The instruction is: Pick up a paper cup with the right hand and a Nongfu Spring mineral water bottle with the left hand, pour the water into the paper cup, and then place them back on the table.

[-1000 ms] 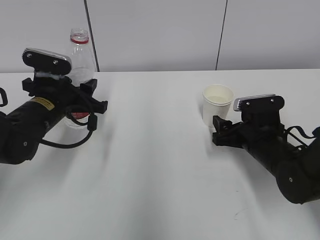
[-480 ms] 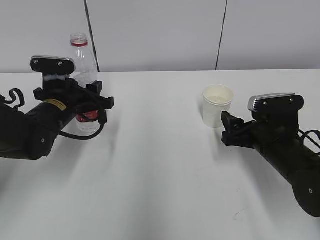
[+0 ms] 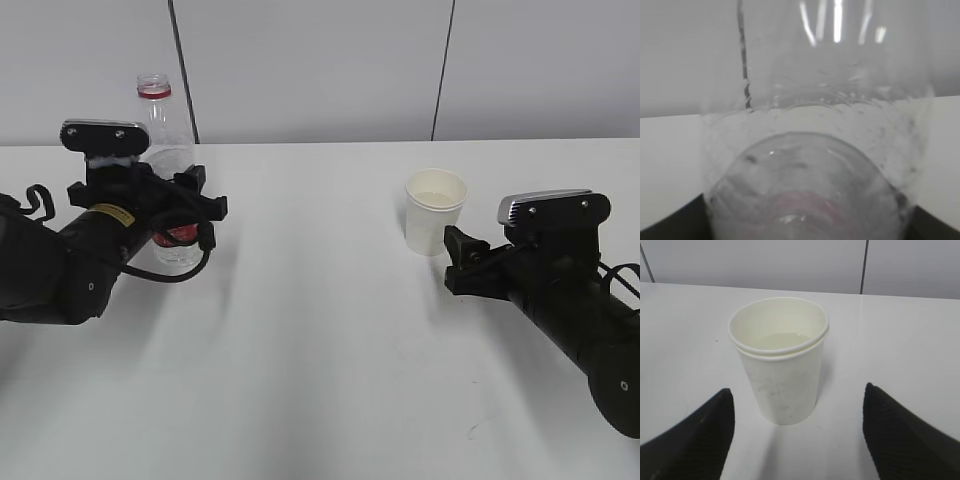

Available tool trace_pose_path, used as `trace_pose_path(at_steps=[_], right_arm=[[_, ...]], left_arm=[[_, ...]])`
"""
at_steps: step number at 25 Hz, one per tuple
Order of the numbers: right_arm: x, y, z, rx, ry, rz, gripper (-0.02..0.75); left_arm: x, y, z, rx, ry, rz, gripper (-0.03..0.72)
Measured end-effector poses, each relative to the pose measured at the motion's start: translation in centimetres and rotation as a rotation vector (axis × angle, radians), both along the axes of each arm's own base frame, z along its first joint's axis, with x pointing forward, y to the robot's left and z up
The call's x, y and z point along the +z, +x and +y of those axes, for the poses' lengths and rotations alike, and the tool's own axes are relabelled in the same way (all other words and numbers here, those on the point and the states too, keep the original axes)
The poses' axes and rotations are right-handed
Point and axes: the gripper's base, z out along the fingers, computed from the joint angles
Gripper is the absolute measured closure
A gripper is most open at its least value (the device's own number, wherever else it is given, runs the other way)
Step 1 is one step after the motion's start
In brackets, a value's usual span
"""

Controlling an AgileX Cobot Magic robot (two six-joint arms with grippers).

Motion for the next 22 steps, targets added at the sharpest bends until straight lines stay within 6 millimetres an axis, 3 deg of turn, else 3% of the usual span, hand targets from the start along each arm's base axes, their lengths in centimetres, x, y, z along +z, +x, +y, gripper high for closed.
trace_pose_path(at_steps=[3, 6, 10, 17, 22], right_arm=[[0.0, 0.0, 0.0, 0.000, 0.000, 0.000, 0.150], [0.0, 0.0, 0.0, 0.000, 0.002, -0.001, 0.150], [0.0, -0.1, 0.0, 0.000, 0.001, 0.003, 0.150], [-0.5, -1.2, -0.4, -0.001, -0.010, 0.037, 0.150], [0.3, -2.1, -0.6, -0.001, -0.008, 0.029, 0.150]], left_arm=[[-0.2, 0.0, 0.0, 0.001, 0.003, 0.022, 0.202], [-0.6, -0.1, 0.0, 0.001, 0.008, 0.060, 0.137], [-0.3, -0.1, 0.0, 0.002, 0.005, 0.063, 0.120], [2.3, -0.6, 0.1, -0.009, -0.003, 0.067, 0.120], [3.5, -1.0, 0.2, -0.020, 0.029, 0.068, 0.120]])
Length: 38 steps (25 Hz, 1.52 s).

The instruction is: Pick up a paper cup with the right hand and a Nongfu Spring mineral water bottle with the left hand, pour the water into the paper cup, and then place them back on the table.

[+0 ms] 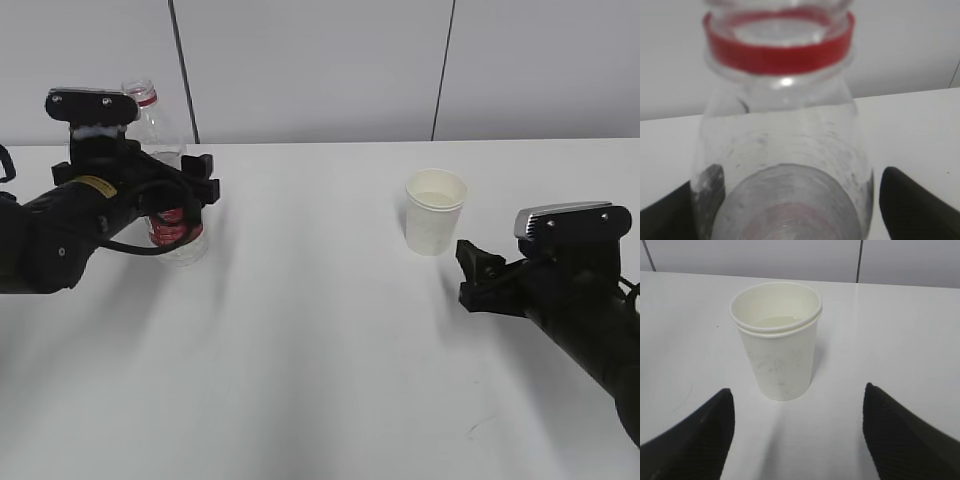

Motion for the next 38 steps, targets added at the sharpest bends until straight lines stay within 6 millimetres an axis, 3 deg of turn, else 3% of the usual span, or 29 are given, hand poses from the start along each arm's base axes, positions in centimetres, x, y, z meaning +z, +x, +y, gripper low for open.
trace_pose_path(at_steps=[17, 32, 38], right_arm=[[4.4, -1.0, -0.3, 0.001, 0.040, -0.113, 0.150], [8.7, -2.3, -0.6, 0.002, 0.082, -0.136, 0.151], [10.1, -2.2, -0.4, 0.014, 0.075, -0.044, 0.151]], left_arm=[[4.3, -1.6, 0.8, 0.017, 0.024, 0.071, 0.120], [10.4, -4.2, 1.5, -0.019, -0.035, 0.025, 0.120], [12.8, -6.2, 1.9, -0.074, 0.017, 0.033, 0.120]])
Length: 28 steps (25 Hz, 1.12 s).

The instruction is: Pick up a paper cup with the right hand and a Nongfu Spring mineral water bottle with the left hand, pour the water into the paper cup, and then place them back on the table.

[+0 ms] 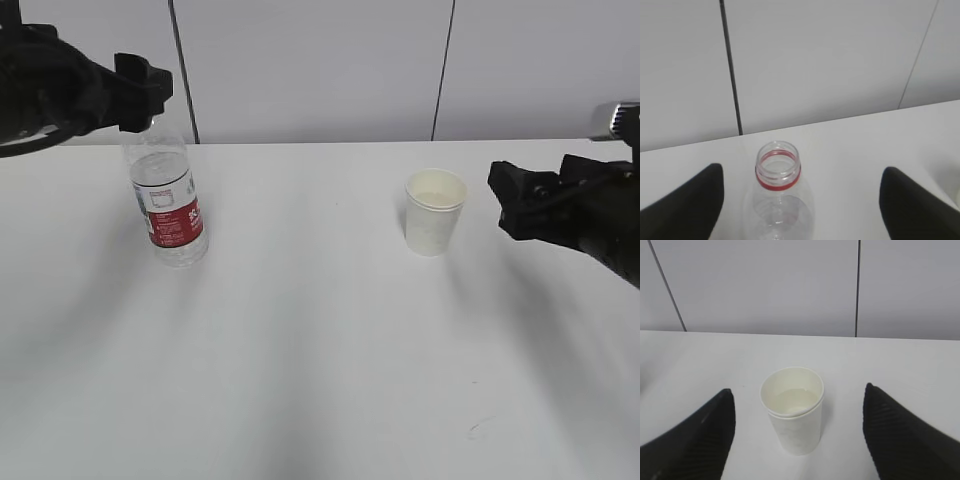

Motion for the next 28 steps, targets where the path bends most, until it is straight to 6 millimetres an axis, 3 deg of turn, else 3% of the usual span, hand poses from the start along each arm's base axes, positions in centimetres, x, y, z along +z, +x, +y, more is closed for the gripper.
trace_pose_path(at_steps=[7, 16, 23, 28], right_arm=[[4.0, 1.1, 0.9, 0.053, -0.019, 0.085, 0.151], [7.9, 1.9, 2.0, 0.141, -0.053, 0.329, 0.151], [10.8, 1.3, 2.5, 0.217, -0.099, 0.568, 0.152], [11.6, 0.3, 2.5, 0.250, -0.130, 0.716, 0.152]], left_arm=[[2.3, -2.8, 1.4, -0.056, 0.006, 0.084, 0.120], [3.0, -6.5, 4.6, -0.089, 0.037, 0.336, 0.120], [2.2, -8.4, 5.9, -0.087, 0.033, 0.627, 0.120], [3.0, -9.5, 6.8, -0.025, 0.084, 0.810, 0.120]])
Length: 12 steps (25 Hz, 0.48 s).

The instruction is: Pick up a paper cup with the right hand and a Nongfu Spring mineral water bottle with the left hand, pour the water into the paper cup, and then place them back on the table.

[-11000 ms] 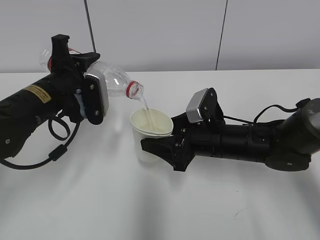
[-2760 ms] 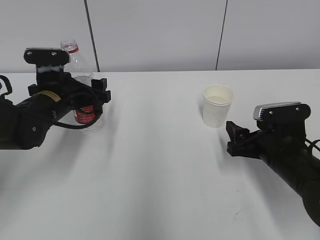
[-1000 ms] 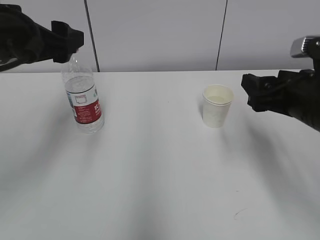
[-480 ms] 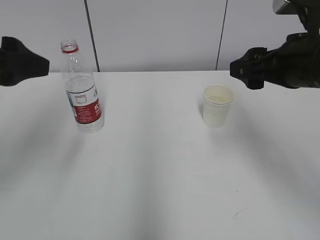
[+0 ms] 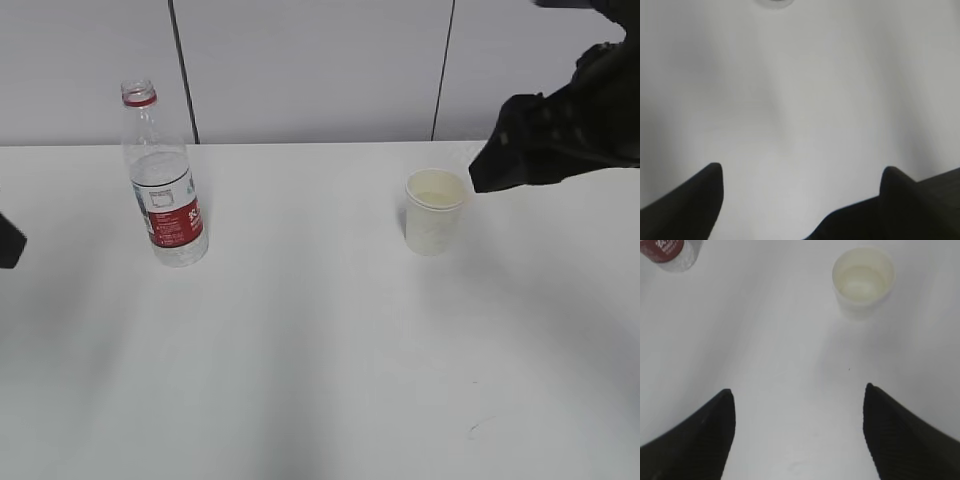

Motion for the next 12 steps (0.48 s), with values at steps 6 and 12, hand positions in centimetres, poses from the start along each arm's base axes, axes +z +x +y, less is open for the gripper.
trace_pose_path(at_steps=[6, 12], right_arm=[[-0.7, -1.7, -1.0, -0.016, -0.119, 0.219, 0.152], [-1.6, -2.2, -2.2, -0.075, -0.259, 0.356, 0.153]], left_arm=[[0.2, -1.2, 1.7, 0.096, 0.165, 0.157, 0.120], [0.1, -1.2, 2.0, 0.128, 0.189, 0.163, 0.120]])
